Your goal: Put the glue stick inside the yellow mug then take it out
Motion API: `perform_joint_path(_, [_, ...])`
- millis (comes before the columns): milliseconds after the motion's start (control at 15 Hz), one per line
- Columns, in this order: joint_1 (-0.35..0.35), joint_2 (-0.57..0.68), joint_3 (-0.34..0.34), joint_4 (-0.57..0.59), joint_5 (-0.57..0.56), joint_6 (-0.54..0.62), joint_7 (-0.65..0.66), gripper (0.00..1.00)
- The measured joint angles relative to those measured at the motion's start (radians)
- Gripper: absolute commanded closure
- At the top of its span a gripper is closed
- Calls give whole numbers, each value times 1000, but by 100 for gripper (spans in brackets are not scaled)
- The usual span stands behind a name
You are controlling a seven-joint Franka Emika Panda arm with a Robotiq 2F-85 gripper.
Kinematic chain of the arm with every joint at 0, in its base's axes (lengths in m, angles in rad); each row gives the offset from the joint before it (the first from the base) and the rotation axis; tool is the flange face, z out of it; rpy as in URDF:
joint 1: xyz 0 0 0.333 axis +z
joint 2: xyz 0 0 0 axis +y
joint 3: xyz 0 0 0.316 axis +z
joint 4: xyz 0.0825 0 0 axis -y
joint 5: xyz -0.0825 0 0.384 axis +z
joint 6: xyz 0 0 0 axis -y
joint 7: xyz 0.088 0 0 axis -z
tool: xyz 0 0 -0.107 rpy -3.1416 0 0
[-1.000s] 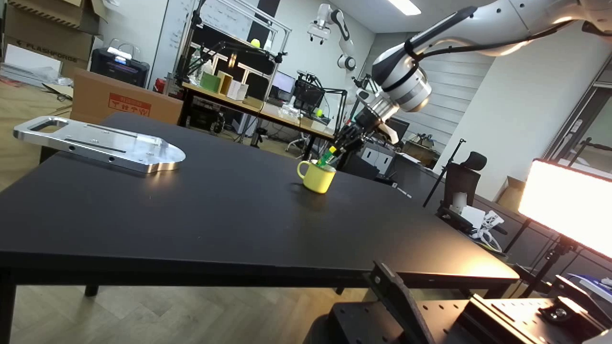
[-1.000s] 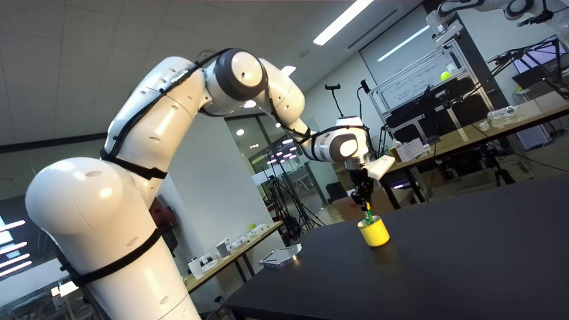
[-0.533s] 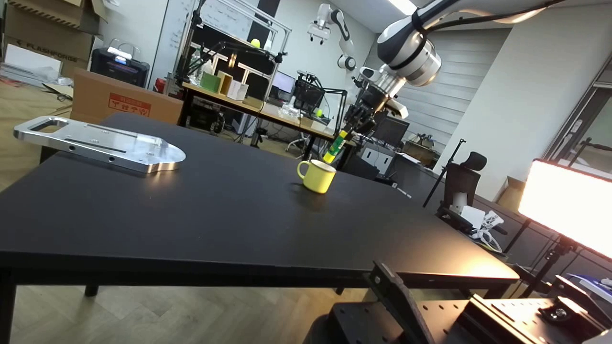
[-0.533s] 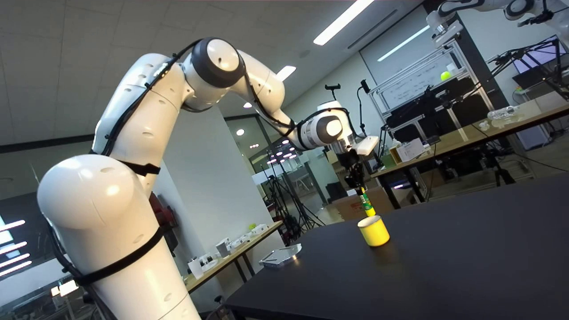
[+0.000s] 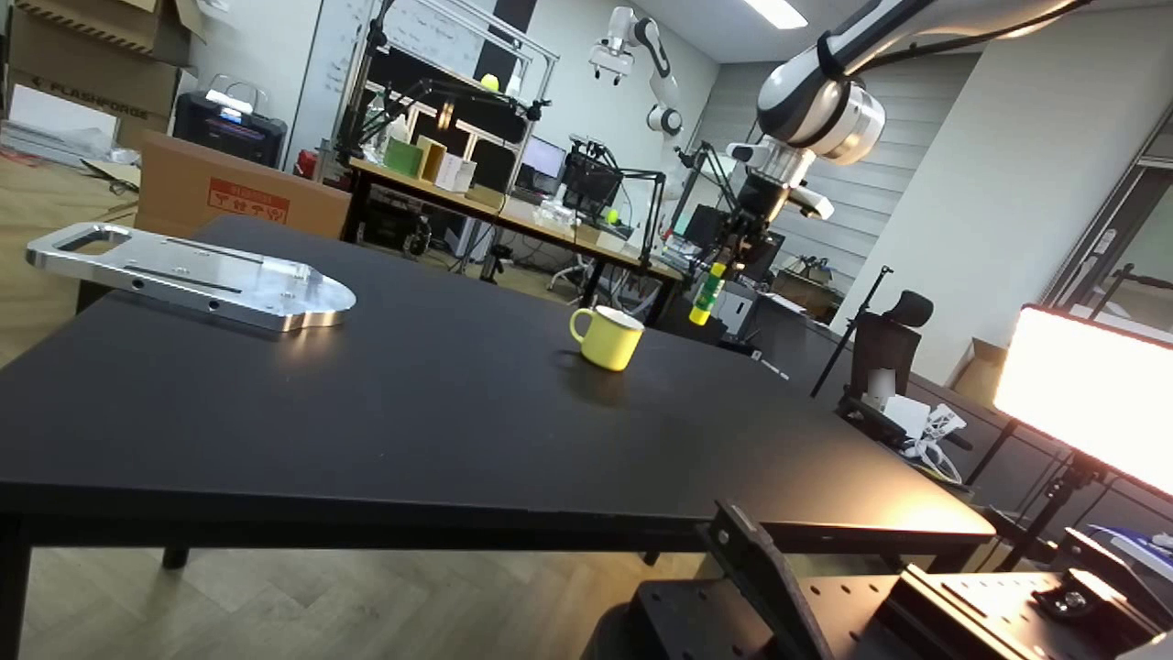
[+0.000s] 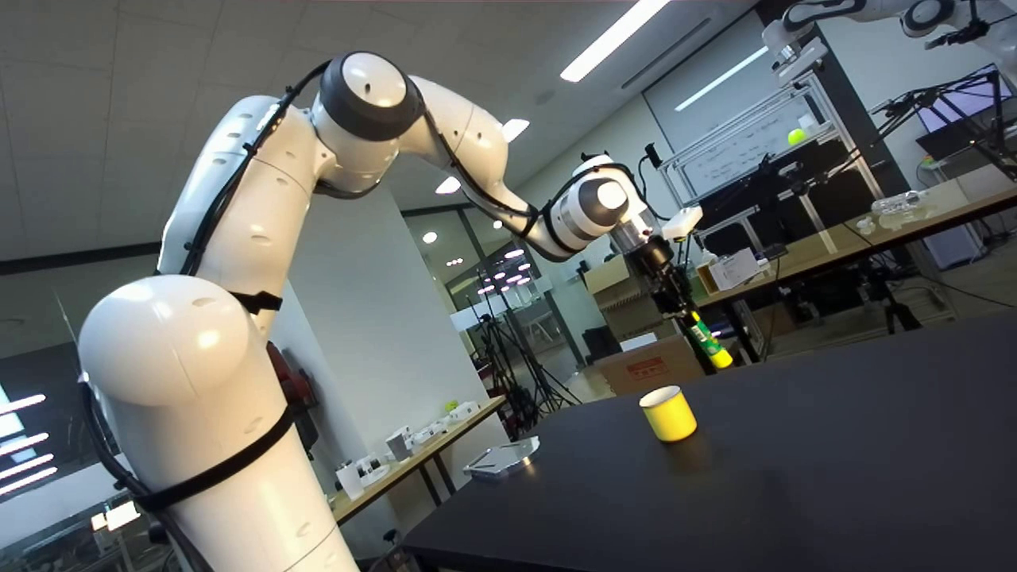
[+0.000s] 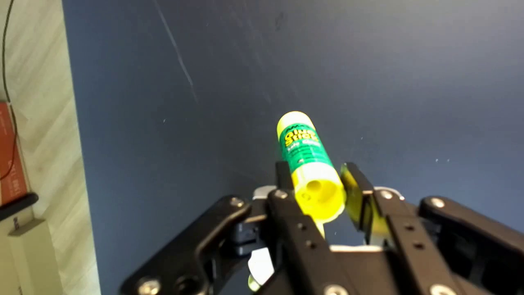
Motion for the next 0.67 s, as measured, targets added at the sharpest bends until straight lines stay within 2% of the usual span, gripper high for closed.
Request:
perform_joint_path(267, [-10,42,-62,34,-54,-44,33,91])
perform_joint_path(667, [-42,156,-62,145,-53,-119,33,91])
